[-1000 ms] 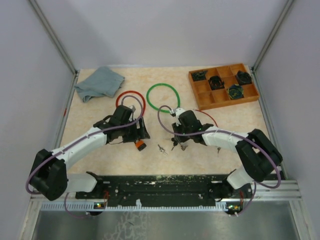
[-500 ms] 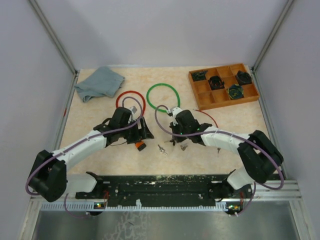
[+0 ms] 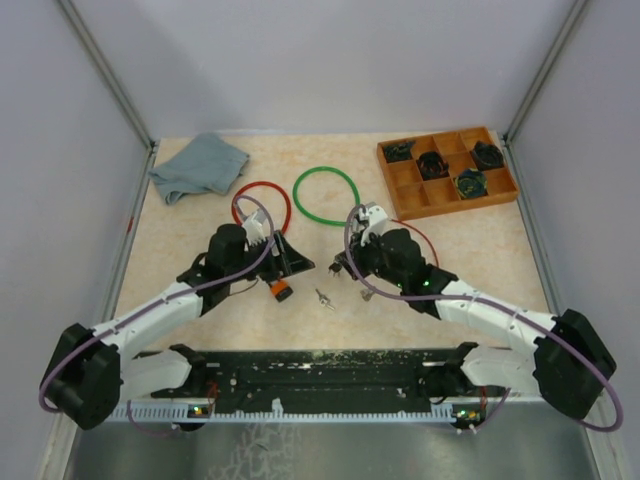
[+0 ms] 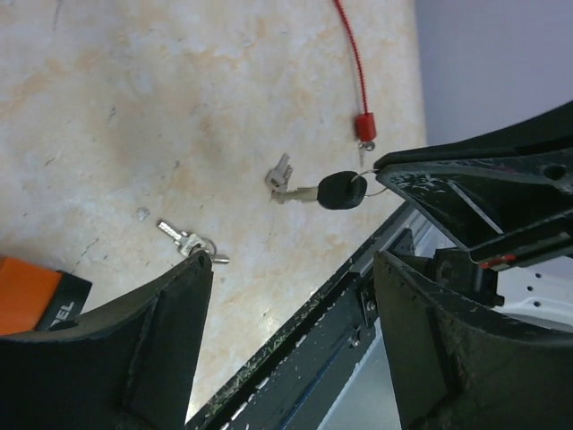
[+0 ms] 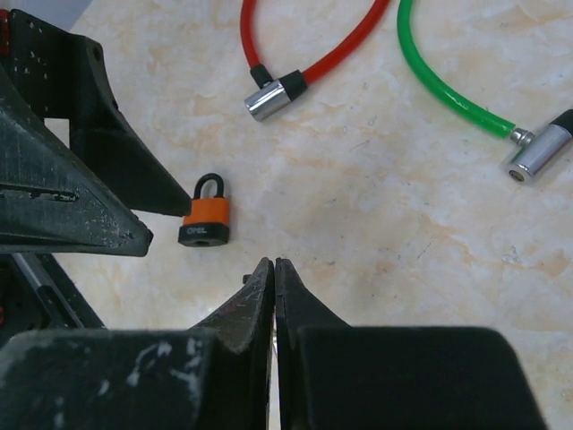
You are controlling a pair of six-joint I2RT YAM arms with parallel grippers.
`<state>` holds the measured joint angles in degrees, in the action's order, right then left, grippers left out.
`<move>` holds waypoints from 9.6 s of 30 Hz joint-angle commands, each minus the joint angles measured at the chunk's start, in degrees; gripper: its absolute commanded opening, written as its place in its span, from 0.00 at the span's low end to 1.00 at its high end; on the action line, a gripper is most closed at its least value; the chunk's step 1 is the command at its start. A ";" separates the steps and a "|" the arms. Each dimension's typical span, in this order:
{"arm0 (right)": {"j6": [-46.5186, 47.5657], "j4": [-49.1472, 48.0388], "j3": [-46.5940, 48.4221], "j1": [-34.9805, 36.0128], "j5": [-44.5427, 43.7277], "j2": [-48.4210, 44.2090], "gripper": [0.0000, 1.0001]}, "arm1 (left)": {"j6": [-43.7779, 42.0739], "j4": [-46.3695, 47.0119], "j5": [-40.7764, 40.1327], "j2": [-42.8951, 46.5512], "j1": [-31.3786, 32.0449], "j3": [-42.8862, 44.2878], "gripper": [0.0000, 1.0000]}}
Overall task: Unlock with the key
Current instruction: Pick up the key from the center of the board.
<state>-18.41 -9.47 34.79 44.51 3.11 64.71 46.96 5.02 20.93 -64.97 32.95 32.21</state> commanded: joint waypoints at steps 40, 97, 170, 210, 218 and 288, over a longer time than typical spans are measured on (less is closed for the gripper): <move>-3.34 1.80 5.55 0.73 10.53 -11.74 0.00 | -43.67 34.70 -3.04 -0.86 13.50 -9.35 0.54; -4.86 2.28 1.16 0.66 6.74 -16.10 0.00 | -45.78 44.28 -0.47 -3.72 15.73 -12.84 0.43; 17.09 -6.36 -8.23 0.46 13.70 -20.54 0.57 | -49.56 -52.61 -16.28 -10.53 19.01 34.16 0.00; 3.24 -40.39 -11.28 -4.63 42.42 -0.19 0.00 | -53.84 -45.43 -4.45 -6.94 19.48 32.71 0.18; -8.37 -44.17 -15.48 -4.71 26.82 -4.75 0.00 | -38.22 -13.95 -16.46 7.70 19.17 16.01 0.37; 28.09 -44.63 -20.77 1.08 13.25 -11.69 0.47 | -0.99 -23.07 -36.05 4.73 19.05 21.97 0.00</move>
<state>-4.89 -43.24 13.93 44.31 13.13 51.05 42.09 -5.93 -13.15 -57.23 52.03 48.45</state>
